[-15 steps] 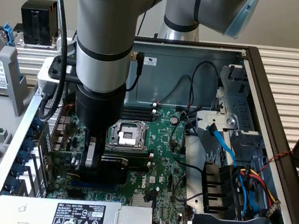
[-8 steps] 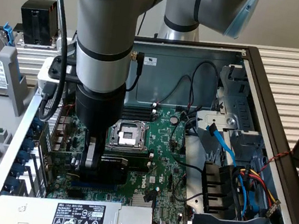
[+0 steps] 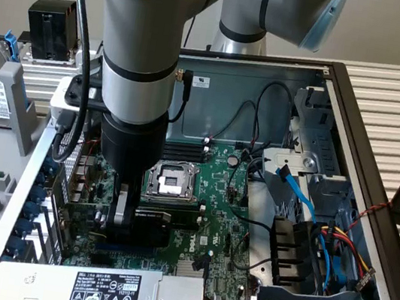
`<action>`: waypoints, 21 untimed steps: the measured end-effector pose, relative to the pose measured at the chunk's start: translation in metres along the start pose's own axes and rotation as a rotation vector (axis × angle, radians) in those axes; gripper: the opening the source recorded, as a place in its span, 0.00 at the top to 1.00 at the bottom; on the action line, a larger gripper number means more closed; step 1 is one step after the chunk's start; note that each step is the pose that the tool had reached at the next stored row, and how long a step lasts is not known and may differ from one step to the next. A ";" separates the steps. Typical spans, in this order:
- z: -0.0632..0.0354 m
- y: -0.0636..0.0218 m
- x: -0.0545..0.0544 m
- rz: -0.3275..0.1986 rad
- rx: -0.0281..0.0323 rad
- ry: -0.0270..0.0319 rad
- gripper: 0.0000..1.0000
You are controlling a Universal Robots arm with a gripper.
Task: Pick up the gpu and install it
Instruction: 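Insert the gpu into the slot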
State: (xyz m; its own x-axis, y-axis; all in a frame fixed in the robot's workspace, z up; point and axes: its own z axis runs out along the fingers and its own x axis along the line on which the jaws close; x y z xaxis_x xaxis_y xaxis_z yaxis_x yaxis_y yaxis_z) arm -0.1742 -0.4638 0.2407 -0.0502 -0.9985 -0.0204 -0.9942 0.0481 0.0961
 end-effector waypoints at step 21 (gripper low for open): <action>0.0005 -0.0016 0.000 0.001 0.0004 0.0062 0.73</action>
State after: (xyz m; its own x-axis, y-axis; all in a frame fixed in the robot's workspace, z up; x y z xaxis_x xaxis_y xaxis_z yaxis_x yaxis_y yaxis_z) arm -0.1727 -0.4638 0.2400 -0.0502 -0.9986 -0.0142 -0.9942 0.0486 0.0957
